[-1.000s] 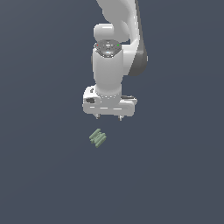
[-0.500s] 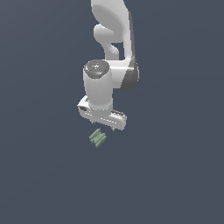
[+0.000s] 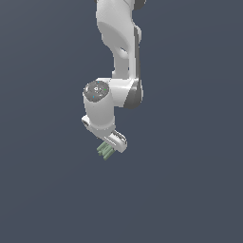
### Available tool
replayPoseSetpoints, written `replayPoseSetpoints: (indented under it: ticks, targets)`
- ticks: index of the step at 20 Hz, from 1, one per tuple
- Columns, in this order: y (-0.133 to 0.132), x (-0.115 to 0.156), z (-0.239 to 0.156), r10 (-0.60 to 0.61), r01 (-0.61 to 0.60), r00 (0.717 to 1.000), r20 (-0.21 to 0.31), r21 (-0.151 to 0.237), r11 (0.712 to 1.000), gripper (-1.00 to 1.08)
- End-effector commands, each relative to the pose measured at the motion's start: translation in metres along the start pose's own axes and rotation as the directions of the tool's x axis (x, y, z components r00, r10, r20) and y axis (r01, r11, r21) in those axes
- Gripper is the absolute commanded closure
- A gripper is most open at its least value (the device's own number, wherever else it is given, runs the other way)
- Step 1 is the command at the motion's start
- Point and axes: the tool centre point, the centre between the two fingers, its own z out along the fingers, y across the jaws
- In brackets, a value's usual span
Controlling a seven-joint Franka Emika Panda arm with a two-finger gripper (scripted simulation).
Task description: Pick up the object and move it to a goal position.
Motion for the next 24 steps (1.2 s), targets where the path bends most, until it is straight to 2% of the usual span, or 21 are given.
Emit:
replayPoseSetpoints:
  ticks: [1, 12, 24]
  targets:
    - [0.003, 0.003, 0.006, 0.042, -0.042, 0.999, 0.000, -0.001, 0.999, -0.92]
    - [0.006, 0.006, 0.016, 0.081, -0.081, 0.997, 0.002, -0.004, 0.997, -0.92]
    - [0.007, 0.006, 0.063, 0.086, -0.086, 0.996, 0.001, -0.004, 0.996, -0.92]
